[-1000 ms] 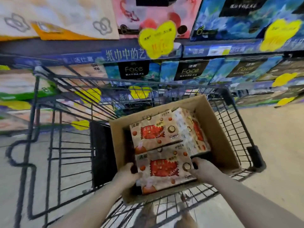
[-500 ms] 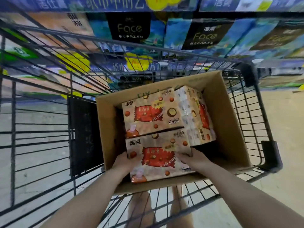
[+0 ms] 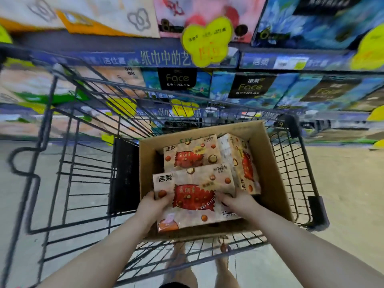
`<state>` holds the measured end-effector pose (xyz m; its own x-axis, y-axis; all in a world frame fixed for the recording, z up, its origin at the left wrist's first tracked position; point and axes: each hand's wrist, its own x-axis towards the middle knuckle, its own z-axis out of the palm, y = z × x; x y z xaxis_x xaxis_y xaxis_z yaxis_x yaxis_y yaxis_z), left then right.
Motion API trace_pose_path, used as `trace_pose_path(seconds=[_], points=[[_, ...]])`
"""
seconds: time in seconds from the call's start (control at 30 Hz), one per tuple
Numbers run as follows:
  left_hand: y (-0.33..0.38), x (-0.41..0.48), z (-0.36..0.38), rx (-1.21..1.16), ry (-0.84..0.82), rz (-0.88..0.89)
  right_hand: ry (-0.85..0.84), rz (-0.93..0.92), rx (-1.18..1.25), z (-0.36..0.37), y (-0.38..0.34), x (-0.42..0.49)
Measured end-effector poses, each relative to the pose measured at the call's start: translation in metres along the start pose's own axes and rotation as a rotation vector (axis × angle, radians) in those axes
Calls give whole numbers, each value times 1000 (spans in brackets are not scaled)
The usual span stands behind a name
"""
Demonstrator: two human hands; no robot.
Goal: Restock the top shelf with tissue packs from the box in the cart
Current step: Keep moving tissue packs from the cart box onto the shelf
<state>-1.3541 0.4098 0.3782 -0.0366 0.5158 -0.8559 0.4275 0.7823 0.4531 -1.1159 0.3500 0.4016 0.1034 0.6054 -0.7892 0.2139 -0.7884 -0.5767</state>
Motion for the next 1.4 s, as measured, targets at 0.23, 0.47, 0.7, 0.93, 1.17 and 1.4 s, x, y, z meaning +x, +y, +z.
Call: trace_pose_path(seconds=[0.23, 0.47, 0.7, 0.93, 1.17, 1.4], points=[[35, -67, -3, -24, 166, 174, 71, -113, -117, -30, -50, -36], [41, -143, -22, -246, 294, 270, 17, -320, -216, -36, -96, -73], [38, -225, -60, -449, 538, 411, -52, -630, -354, -11, -161, -116], [-4, -297, -115, -655, 727, 487, -177, -860, -525, 55, -215, -169], [-68, -348, -176, -755, 895, 513, -279, -1028, -604, 141, -241, -231], [-156, -393, -261, -803, 974, 564, -336, -1154, -692, 273, -254, -291]])
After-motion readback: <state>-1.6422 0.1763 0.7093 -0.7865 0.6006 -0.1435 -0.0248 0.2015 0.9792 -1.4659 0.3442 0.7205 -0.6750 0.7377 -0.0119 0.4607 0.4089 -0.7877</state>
